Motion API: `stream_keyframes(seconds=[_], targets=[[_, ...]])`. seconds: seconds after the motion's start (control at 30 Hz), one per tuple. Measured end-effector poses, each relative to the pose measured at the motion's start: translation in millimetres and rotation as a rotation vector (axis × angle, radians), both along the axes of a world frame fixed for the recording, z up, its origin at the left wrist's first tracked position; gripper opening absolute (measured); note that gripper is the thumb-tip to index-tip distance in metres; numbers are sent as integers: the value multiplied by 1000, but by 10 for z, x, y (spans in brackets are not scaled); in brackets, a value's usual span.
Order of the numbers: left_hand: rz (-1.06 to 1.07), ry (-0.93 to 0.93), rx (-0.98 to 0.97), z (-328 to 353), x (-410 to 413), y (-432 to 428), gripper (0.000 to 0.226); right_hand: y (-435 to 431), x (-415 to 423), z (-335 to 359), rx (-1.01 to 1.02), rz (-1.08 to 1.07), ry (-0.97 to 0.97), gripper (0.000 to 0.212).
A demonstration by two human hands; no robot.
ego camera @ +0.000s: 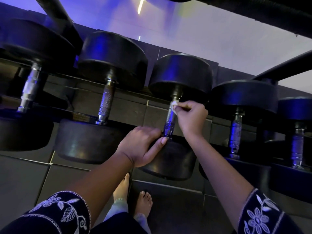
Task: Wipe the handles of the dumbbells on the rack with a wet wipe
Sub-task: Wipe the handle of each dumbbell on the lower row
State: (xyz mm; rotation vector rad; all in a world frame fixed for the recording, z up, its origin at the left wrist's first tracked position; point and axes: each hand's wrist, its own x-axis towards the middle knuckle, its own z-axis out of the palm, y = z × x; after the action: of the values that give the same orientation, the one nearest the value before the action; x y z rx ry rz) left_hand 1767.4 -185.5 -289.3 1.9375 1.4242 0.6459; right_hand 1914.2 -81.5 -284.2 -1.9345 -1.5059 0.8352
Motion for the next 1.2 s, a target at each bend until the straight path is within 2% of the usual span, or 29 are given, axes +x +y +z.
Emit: stream_keyframes(seconds=[0.07,0.27,0.43,0.57,0.67,0.77,0.83,0.93,1.0,1.1,1.2], targets=[[1,-6,9,-1,-2,8,50,-33,4,30,40,100,-53,9],[-7,-11,19,-23,-1,7,49,164,-109,65,94,148,-308,12],[-2,-6,35,-15,3,4,52,-88,-131,150,18,484,-516,17],[-8,2,42,-14,-5,-4,49,140,-226,200,0,535,-624,19],[-10,-6,52,-7,-8,3,37,156,-298,214,-53,723,-732,20],[-14,-23,59,2,-5,20,25,87,-243,250,-214,944,-656,19],[-14,-31,60,1,-8,15,23,96,-168,250,-291,990,-584,15],[-20,-43,66,9,-8,5,18,148,-58,224,-208,883,-473,12],[-12,-46,53,5,-2,8,23,113,-8,194,-126,918,-499,14],[-15,-14,20,-10,-2,13,45,7,38,171,-193,1062,-511,17],[-6,-18,41,-21,-16,12,41,40,182,145,-181,1003,-387,17]])
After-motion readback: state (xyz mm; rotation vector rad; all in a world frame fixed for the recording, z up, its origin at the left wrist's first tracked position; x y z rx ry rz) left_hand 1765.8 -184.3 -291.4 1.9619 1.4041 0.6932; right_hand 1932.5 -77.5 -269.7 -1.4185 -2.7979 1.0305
